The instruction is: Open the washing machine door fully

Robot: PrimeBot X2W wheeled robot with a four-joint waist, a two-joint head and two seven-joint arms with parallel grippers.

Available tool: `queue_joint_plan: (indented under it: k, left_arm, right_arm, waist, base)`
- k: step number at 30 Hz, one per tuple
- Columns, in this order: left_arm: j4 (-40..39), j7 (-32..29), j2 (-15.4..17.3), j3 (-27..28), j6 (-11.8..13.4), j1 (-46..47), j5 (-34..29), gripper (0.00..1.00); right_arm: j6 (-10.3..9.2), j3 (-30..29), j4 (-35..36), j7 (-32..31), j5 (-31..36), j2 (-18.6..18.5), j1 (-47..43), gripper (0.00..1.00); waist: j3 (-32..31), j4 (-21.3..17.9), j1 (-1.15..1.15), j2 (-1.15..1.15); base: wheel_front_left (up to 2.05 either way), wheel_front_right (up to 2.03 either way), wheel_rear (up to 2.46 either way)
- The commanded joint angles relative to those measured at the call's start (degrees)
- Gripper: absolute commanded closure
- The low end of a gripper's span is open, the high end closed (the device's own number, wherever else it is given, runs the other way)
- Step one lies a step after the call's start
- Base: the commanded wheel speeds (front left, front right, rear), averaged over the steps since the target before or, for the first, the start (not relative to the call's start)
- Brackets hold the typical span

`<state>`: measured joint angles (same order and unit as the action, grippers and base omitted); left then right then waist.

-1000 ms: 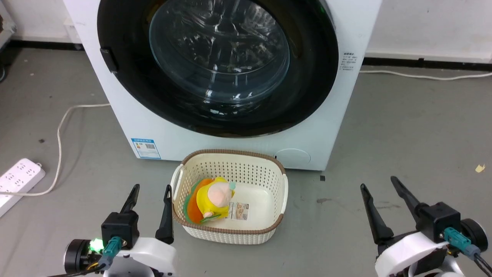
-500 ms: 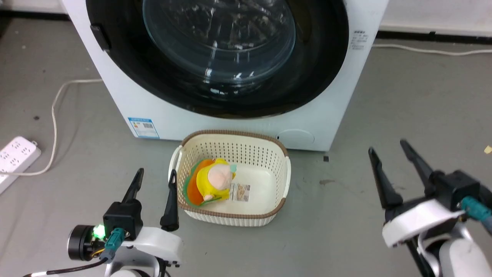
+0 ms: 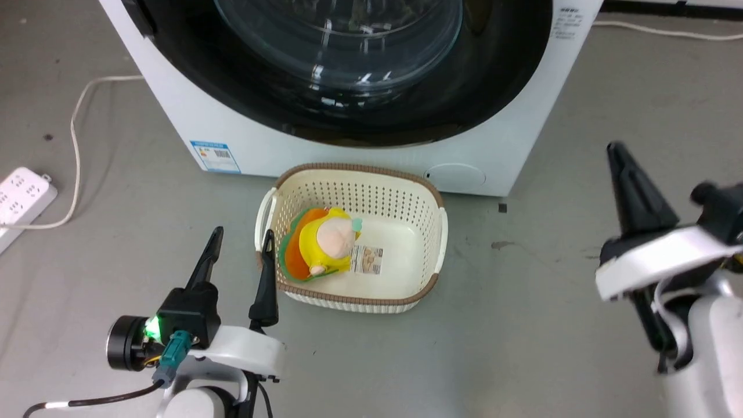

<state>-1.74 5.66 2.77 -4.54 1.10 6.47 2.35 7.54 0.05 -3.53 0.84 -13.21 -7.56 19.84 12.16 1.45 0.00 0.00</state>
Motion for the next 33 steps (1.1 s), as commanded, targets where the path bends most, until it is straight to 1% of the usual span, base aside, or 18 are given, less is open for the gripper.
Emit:
queue_joint_plan:
  k: [1,11,18,23,25,26,27,28,29,30,33]
  left_arm:
    - [-0.43,0.66,0.05,-0.38,0.54,1.29,0.39,0.0]
    - [-0.84,1.85,0.06,-2.38,1.26,2.86,1.29,0.0]
    - [-1.17,2.69,0.06,-3.36,1.72,3.75,1.72,0.0]
    - [-1.45,3.17,0.06,-3.77,1.93,4.15,1.91,0.0]
    - [-1.67,3.53,0.07,-4.15,2.08,4.48,2.04,0.0]
    - [-1.67,3.53,0.07,-4.15,2.08,4.48,2.04,0.0]
    - [-1.82,3.77,0.07,-4.4,2.18,4.7,2.14,0.0]
    - [-1.82,3.77,0.07,-4.4,2.18,4.7,2.14,0.0]
    - [-1.95,4.01,0.07,-4.67,2.28,4.92,2.22,0.0]
    - [-1.95,4.01,0.07,-4.67,2.28,4.92,2.22,0.0]
    - [-2.15,4.37,0.07,-5.1,2.46,5.27,2.38,0.0]
  right_arm:
    - [-0.02,-0.5,-0.77,-0.8,-2.39,-0.33,2.91,1.0]
    - [-0.03,-3.85,-4.87,-5.89,-12.89,1.17,11.05,1.0]
    - [-0.03,-7.34,-8.6,-9.3,-19.56,1.88,17.09,1.0]
    - [-0.03,-9.4,-11.63,-11.62,-22.2,1.92,21.06,1.0]
    - [-0.03,-11.1,-14.47,-13.55,-23.89,1.76,24.49,1.0]
    - [-0.03,-11.1,-14.47,-13.55,-23.89,1.76,24.49,1.0]
    - [-0.03,-12.2,-16.43,-14.94,-24.95,1.6,26.92,1.0]
    - [-0.03,-12.2,-16.43,-14.94,-24.95,1.6,26.92,1.0]
    - [-0.03,-13.21,-18.39,-16.49,-25.95,1.43,29.41,1.0]
    - [-0.03,-13.21,-18.39,-16.49,-25.95,1.43,29.41,1.0]
    - [-0.04,-14.56,-21.33,-18.79,-27.08,1.0,33.0,1.0]
  waist:
    - [1.06,0.4,0.0,0.0]
    - [4.05,1.85,0.0,0.0]
    - [5.78,2.99,0.0,0.0]
    - [6.8,3.53,0.0,0.0]
    - [7.65,3.95,0.0,0.0]
    - [7.65,3.95,0.0,0.0]
    - [8.24,4.24,0.0,0.0]
    - [8.24,4.24,0.0,0.0]
    - [8.84,4.54,0.0,0.0]
    - [8.84,4.54,0.0,0.0]
    - [9.79,5.01,0.0,0.0]
  base:
    - [0.0,0.0,0.0]
    - [0.0,0.0,0.0]
    - [0.0,0.0,0.0]
    - [0.0,0.0,0.0]
    - [0.0,0.0,0.0]
    - [0.0,0.0,0.0]
    - [0.0,0.0,0.0]
    - [0.0,0.0,0.0]
    - [0.0,0.0,0.0]
    - [0.0,0.0,0.0]
    - [0.0,0.0,0.0]
